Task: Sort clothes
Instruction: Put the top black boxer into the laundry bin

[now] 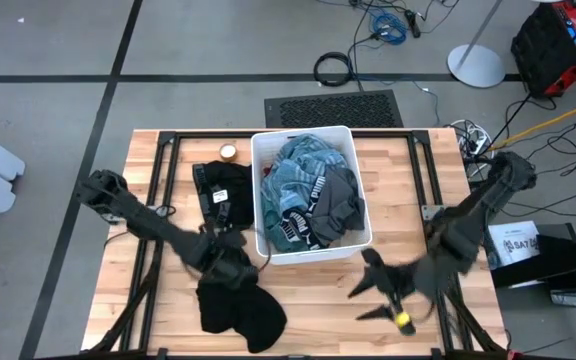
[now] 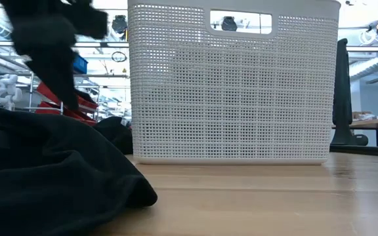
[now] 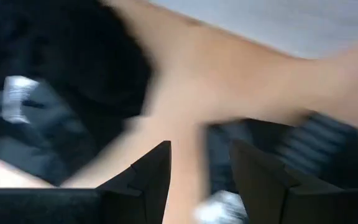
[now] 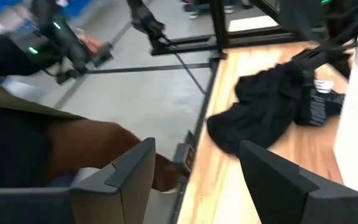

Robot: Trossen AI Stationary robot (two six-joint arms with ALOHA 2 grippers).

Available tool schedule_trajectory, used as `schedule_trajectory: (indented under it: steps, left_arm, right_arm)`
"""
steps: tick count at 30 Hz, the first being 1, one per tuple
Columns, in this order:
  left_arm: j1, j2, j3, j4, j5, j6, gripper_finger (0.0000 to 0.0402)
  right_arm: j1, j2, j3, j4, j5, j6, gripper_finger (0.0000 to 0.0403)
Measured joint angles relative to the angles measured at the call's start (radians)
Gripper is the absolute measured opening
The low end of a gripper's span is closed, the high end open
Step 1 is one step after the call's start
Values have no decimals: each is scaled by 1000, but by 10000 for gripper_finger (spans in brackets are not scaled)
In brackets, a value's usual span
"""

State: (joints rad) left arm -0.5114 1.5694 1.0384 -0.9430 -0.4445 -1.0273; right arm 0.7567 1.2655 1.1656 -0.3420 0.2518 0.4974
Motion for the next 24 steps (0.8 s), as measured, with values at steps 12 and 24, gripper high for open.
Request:
schedule_trajectory:
  steps: [12, 24]
  left_arm:
    - [301, -20, -19, -94, 62, 522, 173]
    - [438, -341, -308, 122, 211, 425, 173]
  right_arm:
    - [240, 187, 0, 0, 285, 198, 222]
    - [282, 208, 0, -10, 295, 228, 222]
